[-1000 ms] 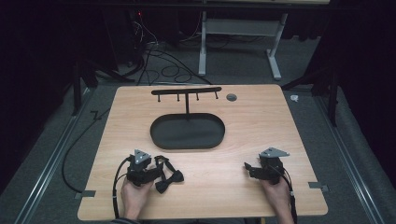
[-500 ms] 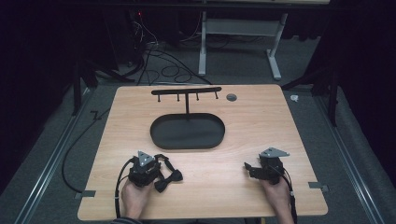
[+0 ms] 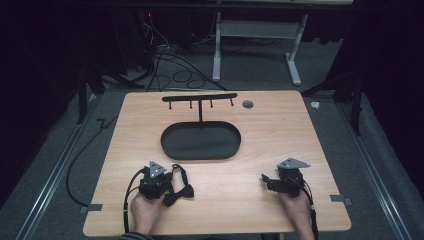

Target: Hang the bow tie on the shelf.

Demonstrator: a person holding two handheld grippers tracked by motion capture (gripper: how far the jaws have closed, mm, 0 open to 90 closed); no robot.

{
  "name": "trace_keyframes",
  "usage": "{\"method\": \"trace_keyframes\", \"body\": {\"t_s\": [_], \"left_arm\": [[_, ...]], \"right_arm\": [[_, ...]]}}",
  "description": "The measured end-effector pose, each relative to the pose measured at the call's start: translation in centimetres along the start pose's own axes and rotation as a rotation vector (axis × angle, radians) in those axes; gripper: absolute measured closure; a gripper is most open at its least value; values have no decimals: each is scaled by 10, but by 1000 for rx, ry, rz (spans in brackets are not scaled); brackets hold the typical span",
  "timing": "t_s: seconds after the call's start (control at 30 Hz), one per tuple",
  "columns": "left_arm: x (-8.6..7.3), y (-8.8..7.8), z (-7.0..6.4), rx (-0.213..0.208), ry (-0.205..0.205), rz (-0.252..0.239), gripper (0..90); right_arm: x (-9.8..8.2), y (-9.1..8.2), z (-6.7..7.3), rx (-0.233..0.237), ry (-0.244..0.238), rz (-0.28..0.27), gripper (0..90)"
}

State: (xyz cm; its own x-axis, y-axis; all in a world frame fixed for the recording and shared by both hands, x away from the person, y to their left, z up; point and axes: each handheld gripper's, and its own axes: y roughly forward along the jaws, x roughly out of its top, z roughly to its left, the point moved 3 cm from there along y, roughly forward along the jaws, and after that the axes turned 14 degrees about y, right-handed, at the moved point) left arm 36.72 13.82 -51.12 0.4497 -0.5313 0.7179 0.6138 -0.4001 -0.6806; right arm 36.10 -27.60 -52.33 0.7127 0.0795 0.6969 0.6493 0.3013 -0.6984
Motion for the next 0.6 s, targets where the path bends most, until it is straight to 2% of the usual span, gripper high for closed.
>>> {"method": "trace_keyframes", "body": {"t_s": [0.4,0.6], "left_arm": [[25,-22,-2,-8,32,-92,876],[34,-30,-2,-16,51,-115,877]], "right_arm": [[0,0,0,0,0,-1,268],[0,0,0,0,0,-2,268]]}}
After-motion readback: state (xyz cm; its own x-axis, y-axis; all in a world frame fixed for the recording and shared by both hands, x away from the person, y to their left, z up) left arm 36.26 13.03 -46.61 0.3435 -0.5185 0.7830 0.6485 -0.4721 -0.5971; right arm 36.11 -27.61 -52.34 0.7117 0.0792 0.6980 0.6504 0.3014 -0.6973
